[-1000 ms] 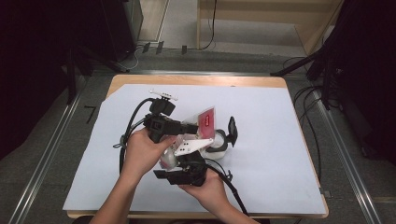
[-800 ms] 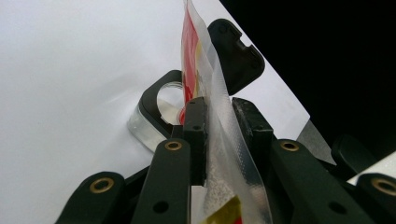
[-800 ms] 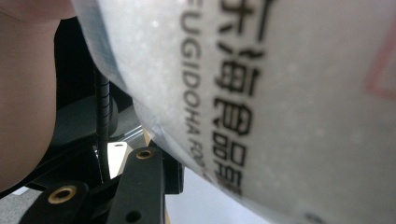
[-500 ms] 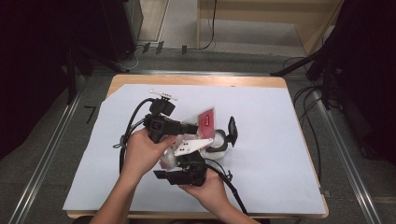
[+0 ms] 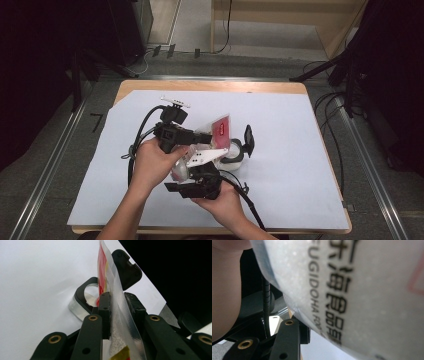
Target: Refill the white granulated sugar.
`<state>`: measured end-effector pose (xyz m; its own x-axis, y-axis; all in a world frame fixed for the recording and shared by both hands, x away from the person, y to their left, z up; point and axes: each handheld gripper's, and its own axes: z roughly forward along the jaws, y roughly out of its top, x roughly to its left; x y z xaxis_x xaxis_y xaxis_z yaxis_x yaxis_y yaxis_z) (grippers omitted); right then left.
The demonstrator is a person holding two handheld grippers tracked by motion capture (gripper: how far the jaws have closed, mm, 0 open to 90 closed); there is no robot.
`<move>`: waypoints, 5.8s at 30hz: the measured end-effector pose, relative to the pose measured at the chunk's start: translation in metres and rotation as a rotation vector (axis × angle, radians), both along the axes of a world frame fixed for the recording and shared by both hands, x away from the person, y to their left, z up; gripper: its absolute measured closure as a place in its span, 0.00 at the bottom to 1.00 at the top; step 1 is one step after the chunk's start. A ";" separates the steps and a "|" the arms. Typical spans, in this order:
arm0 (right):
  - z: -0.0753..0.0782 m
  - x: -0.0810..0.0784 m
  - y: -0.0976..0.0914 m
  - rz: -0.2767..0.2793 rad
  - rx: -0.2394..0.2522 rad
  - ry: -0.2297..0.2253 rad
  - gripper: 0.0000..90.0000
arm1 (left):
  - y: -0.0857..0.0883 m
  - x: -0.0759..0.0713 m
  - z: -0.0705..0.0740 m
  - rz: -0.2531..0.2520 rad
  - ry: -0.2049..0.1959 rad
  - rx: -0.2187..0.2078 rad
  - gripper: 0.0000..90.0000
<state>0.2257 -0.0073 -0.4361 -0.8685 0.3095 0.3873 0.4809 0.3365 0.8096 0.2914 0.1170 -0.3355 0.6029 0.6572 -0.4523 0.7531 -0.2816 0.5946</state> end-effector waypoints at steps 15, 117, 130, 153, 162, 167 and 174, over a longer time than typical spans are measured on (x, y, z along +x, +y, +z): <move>0.000 0.000 0.000 -0.002 0.000 0.000 0.69 | 0.000 -0.001 0.001 -0.005 0.001 0.014 0.86; 0.005 0.010 -0.007 -0.061 0.071 0.034 0.69 | -0.019 0.017 0.012 -0.037 0.019 0.060 0.84; 0.004 0.009 -0.006 -0.057 0.060 0.024 0.69 | -0.018 0.016 0.011 -0.041 0.017 0.062 0.85; 0.007 0.008 -0.009 -0.069 0.057 0.049 0.70 | -0.018 0.013 0.010 -0.040 0.015 0.045 0.83; 0.006 0.009 -0.009 -0.068 0.070 0.063 0.70 | -0.018 0.012 0.011 -0.045 0.007 0.051 0.82; 0.006 0.008 -0.010 -0.070 0.060 0.048 0.70 | -0.019 0.010 0.011 -0.038 0.000 0.055 0.83; 0.006 0.007 -0.009 -0.062 0.057 0.042 0.69 | -0.019 0.010 0.011 -0.032 0.001 0.057 0.84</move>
